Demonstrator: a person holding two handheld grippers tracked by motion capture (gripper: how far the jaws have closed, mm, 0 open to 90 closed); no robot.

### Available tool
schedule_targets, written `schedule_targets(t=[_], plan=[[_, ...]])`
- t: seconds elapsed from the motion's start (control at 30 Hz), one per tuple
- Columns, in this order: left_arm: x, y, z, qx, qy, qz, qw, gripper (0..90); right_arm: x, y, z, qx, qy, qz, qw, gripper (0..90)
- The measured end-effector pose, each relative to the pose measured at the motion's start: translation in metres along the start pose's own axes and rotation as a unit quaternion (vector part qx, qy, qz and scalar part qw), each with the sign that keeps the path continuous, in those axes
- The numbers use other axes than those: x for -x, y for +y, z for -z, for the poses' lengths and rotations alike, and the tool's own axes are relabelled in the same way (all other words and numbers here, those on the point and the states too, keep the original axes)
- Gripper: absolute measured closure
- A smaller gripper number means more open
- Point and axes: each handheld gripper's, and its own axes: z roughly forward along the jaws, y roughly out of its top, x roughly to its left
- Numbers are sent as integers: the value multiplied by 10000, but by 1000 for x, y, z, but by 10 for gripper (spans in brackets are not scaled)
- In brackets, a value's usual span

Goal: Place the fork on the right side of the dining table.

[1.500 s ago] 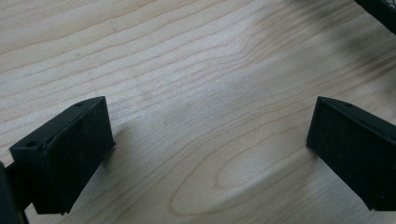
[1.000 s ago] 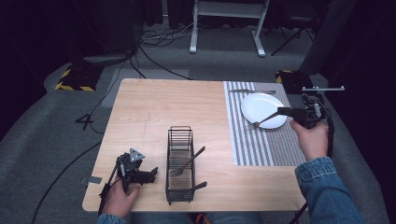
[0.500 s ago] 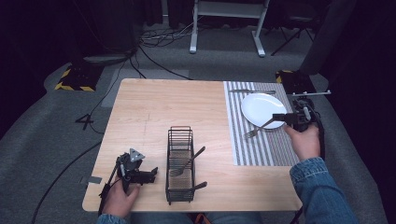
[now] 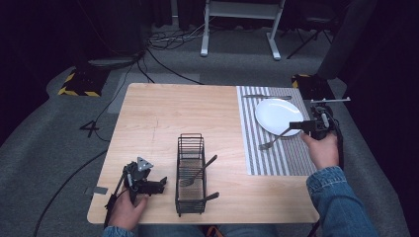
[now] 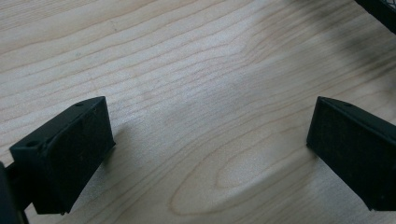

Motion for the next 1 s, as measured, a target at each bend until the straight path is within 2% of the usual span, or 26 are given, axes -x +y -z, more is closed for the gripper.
schedule_targets(t=[0.13,0.57,0.83,0.93,1.0], plan=[[0,0,0,0,0,-1,10000,4,5,3,-2,-63,-20,-77,9999,799],[0,0,0,-1,0,-1,10000,4,13,10,-6,-160,26,-108,9998,759],[0,0,0,-1,0,-1,10000,4,26,15,-9,-212,-13,-248,9995,745],[0,0,0,0,0,-1,10000,4,28,14,-9,-232,4,-286,9993,717],[0,0,0,0,0,0,10000,4,32,14,-10,-273,154,-400,9987,628]])
